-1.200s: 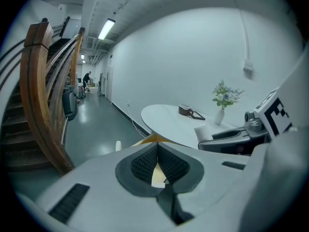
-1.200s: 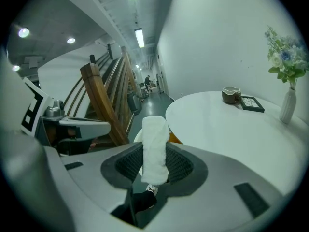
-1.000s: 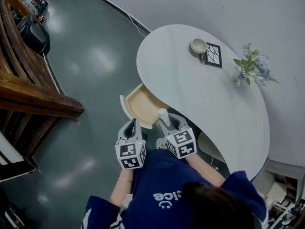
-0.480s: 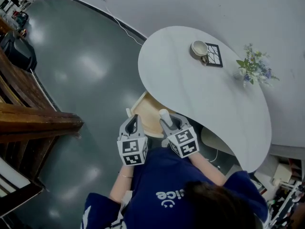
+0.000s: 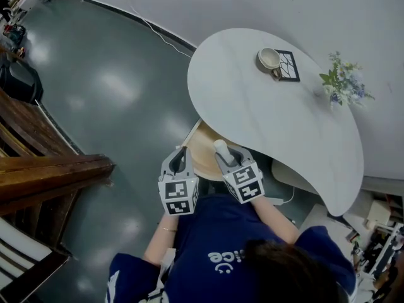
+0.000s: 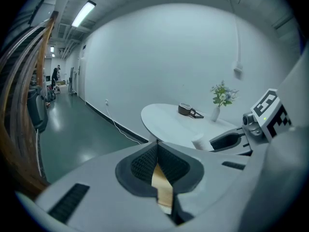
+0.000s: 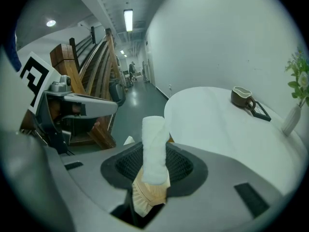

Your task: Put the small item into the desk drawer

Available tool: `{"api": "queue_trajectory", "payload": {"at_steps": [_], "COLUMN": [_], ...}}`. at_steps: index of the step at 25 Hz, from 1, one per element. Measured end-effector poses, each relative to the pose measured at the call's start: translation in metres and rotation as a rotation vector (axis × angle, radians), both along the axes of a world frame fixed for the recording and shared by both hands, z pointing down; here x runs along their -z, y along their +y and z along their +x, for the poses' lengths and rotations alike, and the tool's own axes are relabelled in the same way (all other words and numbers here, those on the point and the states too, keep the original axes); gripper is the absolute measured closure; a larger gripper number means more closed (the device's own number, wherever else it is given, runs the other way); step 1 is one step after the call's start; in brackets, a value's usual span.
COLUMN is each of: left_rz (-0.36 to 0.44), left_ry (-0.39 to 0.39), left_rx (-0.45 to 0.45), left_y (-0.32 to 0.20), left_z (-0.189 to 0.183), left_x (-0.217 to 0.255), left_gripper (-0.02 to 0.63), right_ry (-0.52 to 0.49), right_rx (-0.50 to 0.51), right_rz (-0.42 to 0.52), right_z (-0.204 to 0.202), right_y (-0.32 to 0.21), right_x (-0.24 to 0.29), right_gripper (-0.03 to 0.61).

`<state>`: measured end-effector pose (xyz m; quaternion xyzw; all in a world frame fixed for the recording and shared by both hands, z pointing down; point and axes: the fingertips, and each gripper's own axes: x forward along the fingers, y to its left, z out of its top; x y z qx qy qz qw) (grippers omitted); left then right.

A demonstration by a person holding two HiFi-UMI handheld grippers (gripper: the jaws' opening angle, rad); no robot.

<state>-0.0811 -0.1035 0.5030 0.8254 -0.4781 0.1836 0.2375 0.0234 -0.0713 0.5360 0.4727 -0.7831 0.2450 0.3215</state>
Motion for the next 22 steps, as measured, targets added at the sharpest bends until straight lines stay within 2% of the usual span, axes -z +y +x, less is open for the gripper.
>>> {"api": "queue_trajectory", "payload": {"at_steps": [12,22], "left_rz": [-0.028,-0.055], "left_ry": [-0.007,-0.041], "left_rx": [0.041,0.114], "left_y": [-0.003,0.002], "left_z": [0.007,-0.003], "left_x": [-0.003,-0.013], "left_gripper": [0.609,0.609], "right_ry": [0.001,0.051], "right_rx": [0.07,0.168], "right_rz": [-0.052,-0.104], "right_z": [-0.001,-0.008], "right_y": [-0.009,-0.019], "right_x": [-0.014,-0.048], "right_gripper": [0.437,0.437]}}
